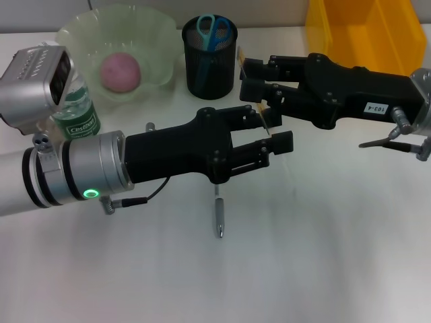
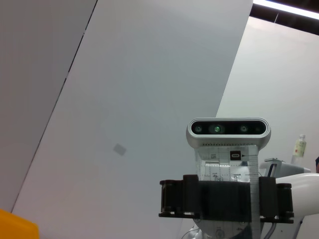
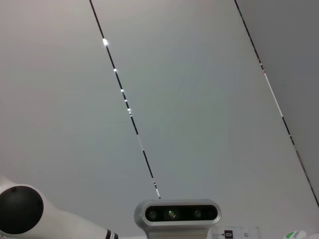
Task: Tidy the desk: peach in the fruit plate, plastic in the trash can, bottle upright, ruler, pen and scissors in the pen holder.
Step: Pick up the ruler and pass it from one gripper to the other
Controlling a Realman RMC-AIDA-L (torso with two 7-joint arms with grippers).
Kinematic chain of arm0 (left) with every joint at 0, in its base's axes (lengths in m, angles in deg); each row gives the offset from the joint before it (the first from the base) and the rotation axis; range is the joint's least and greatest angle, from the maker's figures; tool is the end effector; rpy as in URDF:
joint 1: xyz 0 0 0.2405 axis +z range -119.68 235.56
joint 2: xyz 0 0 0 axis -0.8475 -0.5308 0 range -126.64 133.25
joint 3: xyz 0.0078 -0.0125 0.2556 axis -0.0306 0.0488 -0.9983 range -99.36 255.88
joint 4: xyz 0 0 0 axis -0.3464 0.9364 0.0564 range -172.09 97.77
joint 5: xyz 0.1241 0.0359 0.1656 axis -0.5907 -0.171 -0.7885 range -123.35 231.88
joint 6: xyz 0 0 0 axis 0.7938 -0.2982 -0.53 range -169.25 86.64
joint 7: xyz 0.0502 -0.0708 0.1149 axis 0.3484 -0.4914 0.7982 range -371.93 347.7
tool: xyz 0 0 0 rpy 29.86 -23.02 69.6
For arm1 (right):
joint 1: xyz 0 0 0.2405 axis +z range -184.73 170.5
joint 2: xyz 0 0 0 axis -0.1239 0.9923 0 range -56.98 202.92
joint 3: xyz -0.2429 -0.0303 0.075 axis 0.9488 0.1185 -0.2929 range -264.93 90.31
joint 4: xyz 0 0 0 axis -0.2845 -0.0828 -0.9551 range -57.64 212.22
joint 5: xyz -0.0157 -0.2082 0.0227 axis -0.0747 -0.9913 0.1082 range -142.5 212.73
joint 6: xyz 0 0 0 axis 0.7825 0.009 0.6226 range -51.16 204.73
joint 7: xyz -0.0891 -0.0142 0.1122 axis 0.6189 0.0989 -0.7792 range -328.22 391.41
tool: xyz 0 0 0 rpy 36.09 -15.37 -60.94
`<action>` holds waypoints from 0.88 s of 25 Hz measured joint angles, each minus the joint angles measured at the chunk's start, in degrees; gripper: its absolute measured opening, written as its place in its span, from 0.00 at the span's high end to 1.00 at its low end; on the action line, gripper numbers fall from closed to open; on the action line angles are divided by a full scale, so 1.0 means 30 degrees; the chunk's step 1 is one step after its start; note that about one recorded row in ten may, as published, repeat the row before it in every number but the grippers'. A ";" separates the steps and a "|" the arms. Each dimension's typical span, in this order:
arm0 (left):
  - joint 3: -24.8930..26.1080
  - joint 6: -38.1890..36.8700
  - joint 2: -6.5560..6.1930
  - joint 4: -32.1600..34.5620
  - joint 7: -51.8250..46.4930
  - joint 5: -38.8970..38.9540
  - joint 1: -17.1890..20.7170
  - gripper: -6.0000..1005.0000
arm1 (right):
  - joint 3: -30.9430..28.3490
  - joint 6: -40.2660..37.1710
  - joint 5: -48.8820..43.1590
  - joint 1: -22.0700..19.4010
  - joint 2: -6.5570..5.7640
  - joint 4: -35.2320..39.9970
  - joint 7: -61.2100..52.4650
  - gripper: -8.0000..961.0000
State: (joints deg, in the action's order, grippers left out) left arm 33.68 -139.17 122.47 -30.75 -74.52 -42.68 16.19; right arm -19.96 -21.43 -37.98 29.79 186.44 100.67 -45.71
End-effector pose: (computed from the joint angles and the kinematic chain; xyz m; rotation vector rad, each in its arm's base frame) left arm -0.1871 0.3061 -0.0616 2.7572 0.5390 1.3458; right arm 0.1828 0.3336 0.0004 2.7739 -0.4998 -1.3412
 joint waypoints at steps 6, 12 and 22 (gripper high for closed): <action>0.0068 0.0108 0.0002 0.0025 -0.0196 0.0000 -0.0027 0.52 | -0.0005 0.0023 0.0002 0.0028 -0.0002 0.0000 0.0015 0.60; 0.0119 0.0169 0.0002 0.0133 -0.0444 -0.0010 0.0137 0.56 | -0.0003 0.0055 0.0005 0.0029 -0.0003 0.0000 0.0045 0.60; 0.0123 0.0171 -0.0001 0.0092 -0.0507 -0.0022 0.0076 0.60 | -0.0052 0.0034 0.0022 -0.0020 -0.0004 0.0007 0.0183 0.58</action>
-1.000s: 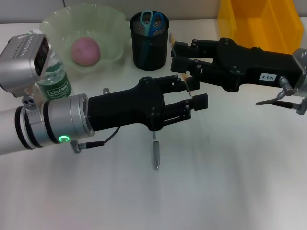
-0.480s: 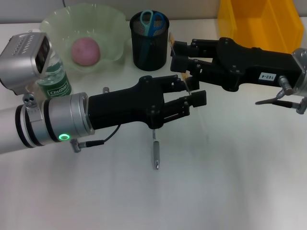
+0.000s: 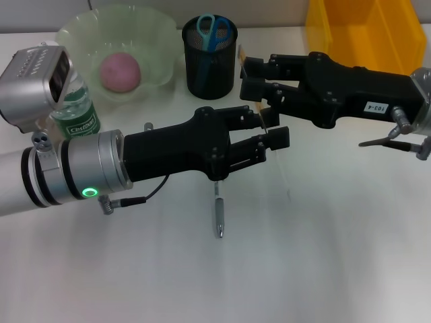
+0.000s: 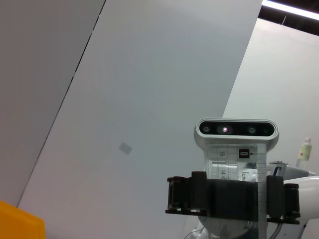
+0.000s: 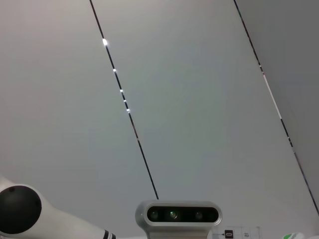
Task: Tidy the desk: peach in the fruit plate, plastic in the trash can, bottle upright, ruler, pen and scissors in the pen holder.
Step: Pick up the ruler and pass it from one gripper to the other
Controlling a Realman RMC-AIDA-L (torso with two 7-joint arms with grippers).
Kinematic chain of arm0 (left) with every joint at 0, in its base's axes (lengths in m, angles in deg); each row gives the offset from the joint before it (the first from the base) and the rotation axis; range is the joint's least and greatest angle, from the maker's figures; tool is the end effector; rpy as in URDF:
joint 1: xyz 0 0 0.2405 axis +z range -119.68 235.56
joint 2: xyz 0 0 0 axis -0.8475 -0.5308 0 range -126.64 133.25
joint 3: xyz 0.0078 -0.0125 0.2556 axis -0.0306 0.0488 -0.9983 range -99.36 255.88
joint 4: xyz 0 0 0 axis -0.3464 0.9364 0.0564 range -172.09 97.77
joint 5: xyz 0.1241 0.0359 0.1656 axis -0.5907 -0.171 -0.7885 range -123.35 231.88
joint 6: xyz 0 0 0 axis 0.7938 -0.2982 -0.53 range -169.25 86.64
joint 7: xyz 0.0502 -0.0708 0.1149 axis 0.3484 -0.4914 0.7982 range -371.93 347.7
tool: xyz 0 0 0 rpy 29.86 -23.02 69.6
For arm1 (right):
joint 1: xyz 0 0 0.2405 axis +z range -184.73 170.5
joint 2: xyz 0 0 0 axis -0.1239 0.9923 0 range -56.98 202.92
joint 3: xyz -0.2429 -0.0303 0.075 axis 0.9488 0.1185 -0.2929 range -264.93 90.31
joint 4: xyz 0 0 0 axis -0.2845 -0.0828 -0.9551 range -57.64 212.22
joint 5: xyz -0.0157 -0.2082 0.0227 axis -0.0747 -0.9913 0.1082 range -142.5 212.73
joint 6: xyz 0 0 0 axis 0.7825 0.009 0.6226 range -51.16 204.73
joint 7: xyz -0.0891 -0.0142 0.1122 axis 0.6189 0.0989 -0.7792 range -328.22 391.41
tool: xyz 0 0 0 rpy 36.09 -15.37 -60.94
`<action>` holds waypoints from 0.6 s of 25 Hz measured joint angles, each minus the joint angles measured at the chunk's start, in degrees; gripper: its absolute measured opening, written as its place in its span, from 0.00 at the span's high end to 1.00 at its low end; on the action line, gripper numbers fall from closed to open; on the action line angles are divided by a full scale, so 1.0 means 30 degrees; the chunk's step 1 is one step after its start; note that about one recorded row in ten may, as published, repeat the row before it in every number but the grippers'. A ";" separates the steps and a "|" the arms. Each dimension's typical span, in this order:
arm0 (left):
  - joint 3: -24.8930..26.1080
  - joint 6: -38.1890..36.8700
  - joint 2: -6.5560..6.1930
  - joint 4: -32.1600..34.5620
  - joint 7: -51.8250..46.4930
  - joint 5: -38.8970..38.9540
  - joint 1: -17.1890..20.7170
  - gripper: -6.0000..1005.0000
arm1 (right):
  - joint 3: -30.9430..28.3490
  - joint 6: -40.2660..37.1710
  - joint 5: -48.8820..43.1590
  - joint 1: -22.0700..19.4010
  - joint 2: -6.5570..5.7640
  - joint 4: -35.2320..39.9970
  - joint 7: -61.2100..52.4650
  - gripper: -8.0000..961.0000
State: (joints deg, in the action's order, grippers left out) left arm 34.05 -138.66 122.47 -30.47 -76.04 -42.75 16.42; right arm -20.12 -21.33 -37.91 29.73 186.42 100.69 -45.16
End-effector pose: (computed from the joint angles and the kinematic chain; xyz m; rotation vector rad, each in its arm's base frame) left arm -0.1887 0.3075 -0.0611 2.7528 0.5815 1.3426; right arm 0.1832 0.3341 0.0010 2.7823 -0.4899 -1.3480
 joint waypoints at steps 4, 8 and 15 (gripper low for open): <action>0.0000 0.0000 0.0002 -0.0003 0.0000 -0.0001 -0.0009 0.60 | -0.0014 -0.0059 0.0000 0.0002 0.0000 0.0018 0.0002 0.54; -0.0004 -0.0010 0.0003 0.0009 0.0000 -0.0009 -0.0015 0.60 | 0.0023 0.0031 0.0004 0.0022 -0.0010 0.0059 0.0022 0.50; 0.0033 -0.0011 0.0002 0.0048 -0.0023 -0.0017 -0.0017 0.60 | -0.0042 0.0054 0.0006 -0.0307 0.0068 0.0577 0.0120 0.42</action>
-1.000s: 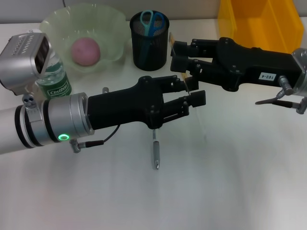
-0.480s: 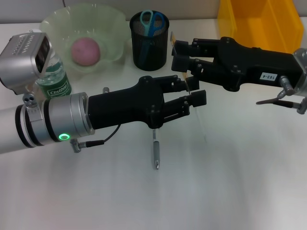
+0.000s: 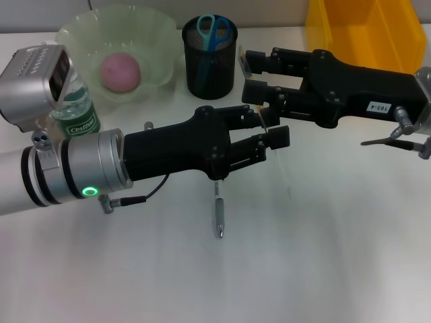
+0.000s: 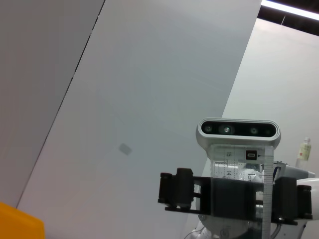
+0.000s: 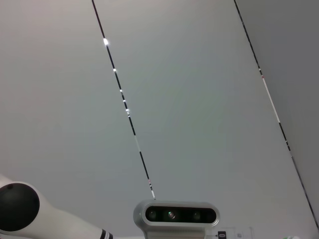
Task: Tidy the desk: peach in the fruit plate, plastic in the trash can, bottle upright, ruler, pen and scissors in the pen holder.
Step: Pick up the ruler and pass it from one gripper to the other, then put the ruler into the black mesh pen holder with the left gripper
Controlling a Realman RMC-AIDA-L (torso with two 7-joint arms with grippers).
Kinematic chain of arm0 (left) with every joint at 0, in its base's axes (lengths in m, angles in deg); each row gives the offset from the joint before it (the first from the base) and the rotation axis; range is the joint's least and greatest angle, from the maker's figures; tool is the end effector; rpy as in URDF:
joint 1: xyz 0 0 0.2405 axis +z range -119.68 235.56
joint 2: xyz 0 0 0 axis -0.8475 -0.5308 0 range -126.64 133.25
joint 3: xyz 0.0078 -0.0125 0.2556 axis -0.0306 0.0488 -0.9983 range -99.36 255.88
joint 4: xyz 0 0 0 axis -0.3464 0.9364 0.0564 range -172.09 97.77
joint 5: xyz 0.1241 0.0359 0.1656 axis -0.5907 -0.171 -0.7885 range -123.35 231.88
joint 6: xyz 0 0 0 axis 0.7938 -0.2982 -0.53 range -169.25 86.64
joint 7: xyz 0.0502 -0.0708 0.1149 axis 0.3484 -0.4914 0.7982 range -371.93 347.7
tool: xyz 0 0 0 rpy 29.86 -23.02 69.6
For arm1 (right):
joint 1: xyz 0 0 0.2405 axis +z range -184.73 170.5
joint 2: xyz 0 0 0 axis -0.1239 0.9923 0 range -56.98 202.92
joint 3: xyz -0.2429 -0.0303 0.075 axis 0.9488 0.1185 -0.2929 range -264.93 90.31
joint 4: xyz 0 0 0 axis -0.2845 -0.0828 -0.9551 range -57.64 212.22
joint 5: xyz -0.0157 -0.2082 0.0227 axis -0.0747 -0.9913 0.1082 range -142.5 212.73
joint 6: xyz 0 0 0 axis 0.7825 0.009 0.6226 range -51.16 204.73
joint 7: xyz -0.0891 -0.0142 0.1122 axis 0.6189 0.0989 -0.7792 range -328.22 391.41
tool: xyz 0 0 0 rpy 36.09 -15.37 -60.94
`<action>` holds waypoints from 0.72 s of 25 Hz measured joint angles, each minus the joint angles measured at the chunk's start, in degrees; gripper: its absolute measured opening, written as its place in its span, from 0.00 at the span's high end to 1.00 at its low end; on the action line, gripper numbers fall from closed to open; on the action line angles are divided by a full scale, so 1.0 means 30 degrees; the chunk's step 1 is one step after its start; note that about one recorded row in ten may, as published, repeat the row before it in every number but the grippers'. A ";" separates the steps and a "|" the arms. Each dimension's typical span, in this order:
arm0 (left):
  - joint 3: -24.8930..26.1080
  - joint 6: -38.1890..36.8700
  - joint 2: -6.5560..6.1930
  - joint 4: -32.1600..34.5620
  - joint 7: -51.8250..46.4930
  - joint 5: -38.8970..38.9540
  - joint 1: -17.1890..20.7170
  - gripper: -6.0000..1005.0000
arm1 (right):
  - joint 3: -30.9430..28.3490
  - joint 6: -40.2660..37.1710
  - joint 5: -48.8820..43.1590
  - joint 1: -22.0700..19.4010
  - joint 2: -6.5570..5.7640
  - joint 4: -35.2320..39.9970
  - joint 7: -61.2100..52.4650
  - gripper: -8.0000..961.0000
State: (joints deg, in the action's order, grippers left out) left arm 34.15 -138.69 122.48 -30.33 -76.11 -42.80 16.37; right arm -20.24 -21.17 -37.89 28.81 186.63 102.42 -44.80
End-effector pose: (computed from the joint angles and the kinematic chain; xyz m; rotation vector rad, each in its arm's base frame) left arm -0.1883 0.3080 -0.0608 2.7533 0.5788 1.3435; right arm 0.1834 0.3332 0.0030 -2.7922 0.4618 1.3556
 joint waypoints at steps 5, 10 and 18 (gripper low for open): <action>0.0249 0.0080 -0.0002 0.0042 -0.0025 0.0025 0.0050 0.60 | -0.0232 0.0086 0.0048 -0.0267 -0.0003 0.0008 0.0132 0.34; 0.1129 0.0550 -0.0025 0.0165 -0.0020 0.0054 0.0209 0.60 | -0.1557 -0.0136 0.0068 -0.1003 0.0002 0.0311 0.0242 0.23; 0.4913 0.1938 -0.0004 -0.0753 0.1751 0.0077 0.0185 0.61 | -0.3925 -0.0875 -0.0180 -0.4226 -0.0042 0.0377 0.2872 0.19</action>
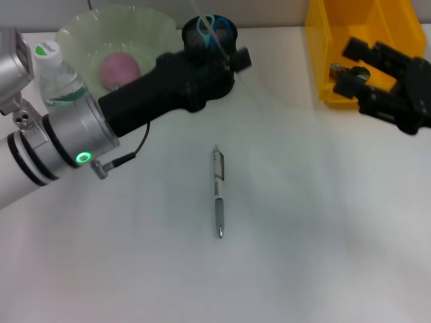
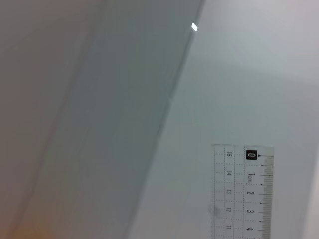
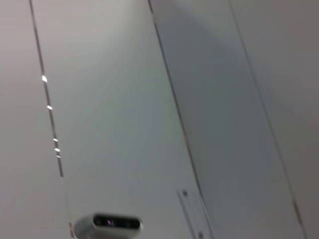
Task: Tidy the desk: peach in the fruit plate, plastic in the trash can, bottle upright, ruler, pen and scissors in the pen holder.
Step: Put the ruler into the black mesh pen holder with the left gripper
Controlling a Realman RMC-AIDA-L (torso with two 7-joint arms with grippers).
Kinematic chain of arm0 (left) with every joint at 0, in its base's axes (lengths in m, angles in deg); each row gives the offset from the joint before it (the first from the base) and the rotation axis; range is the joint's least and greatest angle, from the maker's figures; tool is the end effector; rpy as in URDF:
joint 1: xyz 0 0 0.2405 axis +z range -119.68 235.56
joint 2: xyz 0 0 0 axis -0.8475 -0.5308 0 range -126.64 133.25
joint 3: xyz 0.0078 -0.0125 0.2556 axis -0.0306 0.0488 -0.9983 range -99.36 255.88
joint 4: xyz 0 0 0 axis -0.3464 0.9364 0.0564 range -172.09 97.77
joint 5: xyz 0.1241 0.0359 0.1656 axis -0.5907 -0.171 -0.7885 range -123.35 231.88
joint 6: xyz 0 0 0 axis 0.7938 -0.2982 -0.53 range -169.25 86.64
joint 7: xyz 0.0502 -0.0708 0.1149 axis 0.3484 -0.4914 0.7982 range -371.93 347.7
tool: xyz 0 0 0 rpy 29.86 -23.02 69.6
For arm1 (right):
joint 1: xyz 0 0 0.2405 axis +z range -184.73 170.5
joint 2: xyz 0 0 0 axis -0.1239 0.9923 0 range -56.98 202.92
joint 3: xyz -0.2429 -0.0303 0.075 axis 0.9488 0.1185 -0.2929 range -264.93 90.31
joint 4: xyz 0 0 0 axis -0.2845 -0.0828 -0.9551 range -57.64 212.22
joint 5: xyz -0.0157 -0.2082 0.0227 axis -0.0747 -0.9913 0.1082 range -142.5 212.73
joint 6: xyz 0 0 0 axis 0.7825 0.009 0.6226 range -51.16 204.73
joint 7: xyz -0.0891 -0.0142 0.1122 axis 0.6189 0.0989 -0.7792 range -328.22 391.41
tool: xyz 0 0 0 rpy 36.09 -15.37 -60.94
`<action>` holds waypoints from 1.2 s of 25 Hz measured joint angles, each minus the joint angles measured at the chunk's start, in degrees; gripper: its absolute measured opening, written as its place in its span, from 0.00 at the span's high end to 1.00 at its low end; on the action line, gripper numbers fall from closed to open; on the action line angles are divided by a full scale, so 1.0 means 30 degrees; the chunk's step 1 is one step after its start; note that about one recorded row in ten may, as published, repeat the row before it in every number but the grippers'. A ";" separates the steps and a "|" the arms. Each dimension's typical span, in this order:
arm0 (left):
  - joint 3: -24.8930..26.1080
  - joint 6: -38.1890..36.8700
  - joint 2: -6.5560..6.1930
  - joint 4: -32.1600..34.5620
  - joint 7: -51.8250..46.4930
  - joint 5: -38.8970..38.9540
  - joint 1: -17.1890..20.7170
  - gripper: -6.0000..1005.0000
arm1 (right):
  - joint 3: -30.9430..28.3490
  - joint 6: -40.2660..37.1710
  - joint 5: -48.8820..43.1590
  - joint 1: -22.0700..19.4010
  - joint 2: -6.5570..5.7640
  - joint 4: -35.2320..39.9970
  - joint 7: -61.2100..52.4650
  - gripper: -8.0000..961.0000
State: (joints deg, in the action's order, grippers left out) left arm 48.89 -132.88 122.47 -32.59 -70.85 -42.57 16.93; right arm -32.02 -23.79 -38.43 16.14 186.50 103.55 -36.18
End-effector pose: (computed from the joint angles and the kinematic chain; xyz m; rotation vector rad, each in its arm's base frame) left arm -0.1975 0.3364 -0.0467 -2.4583 -0.6065 -1.4002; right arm 0.2544 0.2983 0.0385 -2.4500 0.4587 1.3566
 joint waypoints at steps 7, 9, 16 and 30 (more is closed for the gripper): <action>0.3647 0.2457 0.0005 -0.2447 0.3461 -0.0003 -0.1166 0.60 | -0.1354 0.1123 -0.2813 -0.0833 0.0060 -0.0151 0.0572 0.19; 0.4925 0.3650 0.0004 -0.3157 0.4552 -0.0010 -0.1544 0.59 | -0.1413 0.1657 -0.3508 -0.0894 0.0158 -0.0171 0.0595 0.19; 0.9239 0.6577 0.0012 -0.5726 0.9316 -0.0161 -0.2117 0.57 | -0.1336 0.2805 -0.5039 -0.0862 0.0465 -0.0247 0.0746 0.19; 1.7193 1.3158 0.0034 -0.9881 2.0850 -0.0173 -0.2278 0.52 | -0.1294 0.2773 -0.5310 -0.0912 0.0532 -0.0259 0.0854 0.19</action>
State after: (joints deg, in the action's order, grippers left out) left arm 100.47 -93.40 122.57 -62.23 -8.30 -43.09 10.09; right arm -35.90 -15.47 -54.36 13.40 188.10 102.77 -33.62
